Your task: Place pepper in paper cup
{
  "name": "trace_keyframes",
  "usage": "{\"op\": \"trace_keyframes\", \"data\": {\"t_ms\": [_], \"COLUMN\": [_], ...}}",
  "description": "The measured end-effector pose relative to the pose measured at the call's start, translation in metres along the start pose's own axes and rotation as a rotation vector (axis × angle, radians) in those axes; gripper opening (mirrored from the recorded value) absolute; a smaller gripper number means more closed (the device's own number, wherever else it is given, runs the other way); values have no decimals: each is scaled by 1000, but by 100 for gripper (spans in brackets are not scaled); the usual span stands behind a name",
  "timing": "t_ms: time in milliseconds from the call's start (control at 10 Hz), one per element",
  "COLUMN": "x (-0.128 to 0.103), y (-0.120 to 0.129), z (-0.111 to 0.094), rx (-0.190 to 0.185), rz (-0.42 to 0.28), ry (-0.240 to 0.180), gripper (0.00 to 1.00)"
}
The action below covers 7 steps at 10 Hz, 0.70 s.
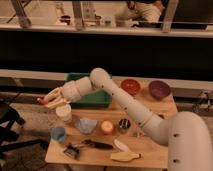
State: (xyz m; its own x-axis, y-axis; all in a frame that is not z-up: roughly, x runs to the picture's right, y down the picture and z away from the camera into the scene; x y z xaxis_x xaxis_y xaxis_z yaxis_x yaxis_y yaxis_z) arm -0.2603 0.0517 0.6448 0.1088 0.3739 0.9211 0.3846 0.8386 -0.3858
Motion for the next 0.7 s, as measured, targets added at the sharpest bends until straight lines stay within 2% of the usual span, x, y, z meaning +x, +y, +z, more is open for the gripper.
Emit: {"op": "trace_keyframes", "data": {"t_ms": [300,700], "x": [15,32], "y": [2,6], "z": [23,39], "rx": [-81,-142], "rz": [24,67], "ry": [-7,-19], "gripper": [4,4]}}
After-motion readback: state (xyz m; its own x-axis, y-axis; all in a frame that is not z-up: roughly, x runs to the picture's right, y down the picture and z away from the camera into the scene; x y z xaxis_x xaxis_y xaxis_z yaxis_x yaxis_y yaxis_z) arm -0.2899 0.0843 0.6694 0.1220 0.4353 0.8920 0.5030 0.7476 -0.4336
